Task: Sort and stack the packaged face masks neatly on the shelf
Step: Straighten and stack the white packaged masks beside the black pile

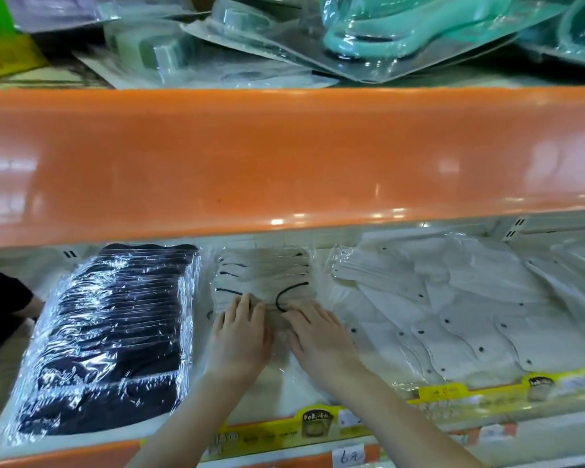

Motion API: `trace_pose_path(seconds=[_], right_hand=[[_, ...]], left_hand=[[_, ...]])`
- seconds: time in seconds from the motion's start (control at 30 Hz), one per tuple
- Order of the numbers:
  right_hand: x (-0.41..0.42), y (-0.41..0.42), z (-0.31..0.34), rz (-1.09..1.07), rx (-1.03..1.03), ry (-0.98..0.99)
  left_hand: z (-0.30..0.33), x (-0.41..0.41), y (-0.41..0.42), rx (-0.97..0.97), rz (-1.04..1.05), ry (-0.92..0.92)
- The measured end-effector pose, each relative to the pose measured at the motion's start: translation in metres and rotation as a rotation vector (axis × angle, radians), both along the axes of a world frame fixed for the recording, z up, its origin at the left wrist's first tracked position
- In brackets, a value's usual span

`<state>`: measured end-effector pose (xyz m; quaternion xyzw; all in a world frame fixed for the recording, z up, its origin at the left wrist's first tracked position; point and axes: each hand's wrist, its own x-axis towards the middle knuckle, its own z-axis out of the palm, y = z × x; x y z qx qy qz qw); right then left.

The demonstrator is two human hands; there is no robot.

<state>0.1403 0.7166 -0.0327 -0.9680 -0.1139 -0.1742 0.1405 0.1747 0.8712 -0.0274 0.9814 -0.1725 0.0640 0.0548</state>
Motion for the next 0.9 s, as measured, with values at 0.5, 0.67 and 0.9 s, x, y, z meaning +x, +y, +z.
trace_pose_path(seconds=[0.5,0.67,0.9], right_hand=[[-0.044,-0.037,-0.002,0.038,-0.009,0.063],[-0.048,-0.068,0.0,0.014,-0.006,0.068],[-0.051,-0.11,0.01,-0.008,-0.06,0.094]], left_hand=[[-0.005,0.002,-0.007,-0.037,0.022,0.006],[-0.006,0.002,-0.005,-0.071,0.02,-0.006],[0.003,-0.007,-0.025,-0.055,0.046,-0.085]])
